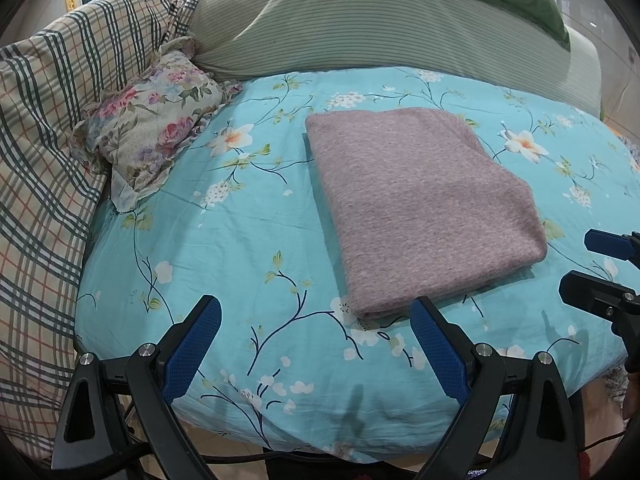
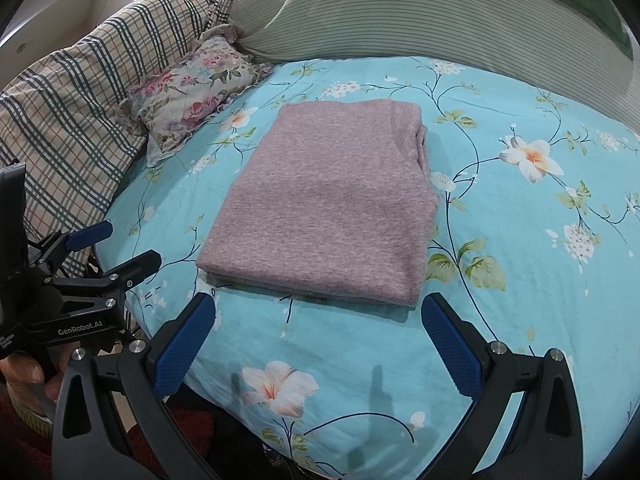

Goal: Fold small clothes

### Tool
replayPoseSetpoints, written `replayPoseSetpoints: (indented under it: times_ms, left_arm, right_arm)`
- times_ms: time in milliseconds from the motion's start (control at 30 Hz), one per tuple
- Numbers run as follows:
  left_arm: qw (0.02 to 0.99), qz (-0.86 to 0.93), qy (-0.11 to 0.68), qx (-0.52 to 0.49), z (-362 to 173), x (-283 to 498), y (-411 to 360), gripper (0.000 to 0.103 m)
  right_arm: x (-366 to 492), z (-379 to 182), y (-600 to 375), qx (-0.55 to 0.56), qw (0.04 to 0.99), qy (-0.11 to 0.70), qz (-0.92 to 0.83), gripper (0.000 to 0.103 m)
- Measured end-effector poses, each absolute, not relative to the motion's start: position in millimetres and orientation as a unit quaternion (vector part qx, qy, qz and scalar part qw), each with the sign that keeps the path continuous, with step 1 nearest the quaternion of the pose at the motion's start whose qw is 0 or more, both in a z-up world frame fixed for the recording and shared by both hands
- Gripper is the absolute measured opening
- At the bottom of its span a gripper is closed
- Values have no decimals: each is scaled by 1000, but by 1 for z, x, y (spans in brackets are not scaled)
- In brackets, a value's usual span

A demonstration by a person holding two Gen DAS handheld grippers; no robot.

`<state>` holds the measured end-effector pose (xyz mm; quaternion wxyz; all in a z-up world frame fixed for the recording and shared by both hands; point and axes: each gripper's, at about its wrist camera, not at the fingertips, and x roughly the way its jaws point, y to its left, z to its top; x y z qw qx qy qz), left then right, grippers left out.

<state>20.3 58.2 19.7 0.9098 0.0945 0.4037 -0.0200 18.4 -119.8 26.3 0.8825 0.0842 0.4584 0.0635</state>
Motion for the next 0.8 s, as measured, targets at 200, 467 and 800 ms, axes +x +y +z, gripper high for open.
replayPoseSetpoints:
  times_ms: [200,467,800]
  left_arm:
    - [910,-20,403,95,19,20,56,96]
    - [910,-20,403,94,19,19,54,96]
    - [910,-21,403,96,21,19,49,96]
  right_arm:
    - [17,26,-119,85,882,459,63,103]
    - [16,26,-118,85,882,459,63,103]
    - [16,26,-117,85,882,459,62,103]
